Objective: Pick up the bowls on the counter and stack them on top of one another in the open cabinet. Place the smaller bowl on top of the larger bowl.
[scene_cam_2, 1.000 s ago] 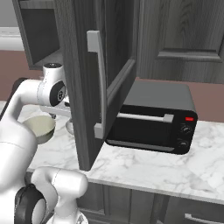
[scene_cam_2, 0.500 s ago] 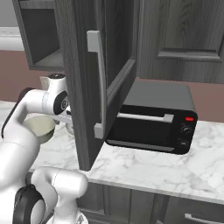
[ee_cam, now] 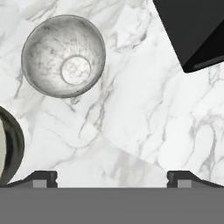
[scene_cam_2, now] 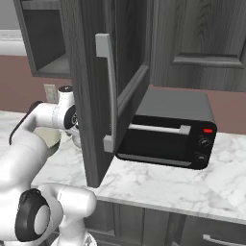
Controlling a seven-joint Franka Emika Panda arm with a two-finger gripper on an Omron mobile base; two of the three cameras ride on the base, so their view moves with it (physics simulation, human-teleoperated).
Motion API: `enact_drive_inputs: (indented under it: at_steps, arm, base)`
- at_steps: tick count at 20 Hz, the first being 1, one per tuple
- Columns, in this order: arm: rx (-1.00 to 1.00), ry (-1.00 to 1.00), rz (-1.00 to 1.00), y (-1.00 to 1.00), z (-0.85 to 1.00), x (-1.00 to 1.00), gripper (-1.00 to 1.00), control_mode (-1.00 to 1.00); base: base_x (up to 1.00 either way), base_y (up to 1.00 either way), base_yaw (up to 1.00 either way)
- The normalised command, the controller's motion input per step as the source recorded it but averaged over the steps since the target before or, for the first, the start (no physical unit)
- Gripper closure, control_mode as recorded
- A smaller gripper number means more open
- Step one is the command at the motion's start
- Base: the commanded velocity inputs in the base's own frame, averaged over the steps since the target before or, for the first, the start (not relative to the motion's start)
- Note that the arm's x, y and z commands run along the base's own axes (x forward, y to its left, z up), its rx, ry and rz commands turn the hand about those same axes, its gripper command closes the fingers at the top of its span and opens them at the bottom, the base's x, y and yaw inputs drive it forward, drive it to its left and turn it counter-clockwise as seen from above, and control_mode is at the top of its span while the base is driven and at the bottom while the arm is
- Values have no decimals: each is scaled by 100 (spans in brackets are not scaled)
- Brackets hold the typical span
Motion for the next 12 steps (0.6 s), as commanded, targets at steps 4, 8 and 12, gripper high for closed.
enact_drive_inputs:
  at_steps: [4,8,12]
  arm:
    - [3,0,-13,0,-21,30,-100,-100]
    - [2,0,-12,0,-23,25,-100,-100]
    - [1,2,-11,0,-24,28,-100,-100]
  base:
    - [0,0,0]
    - [0,0,0]
    - [0,0,0]
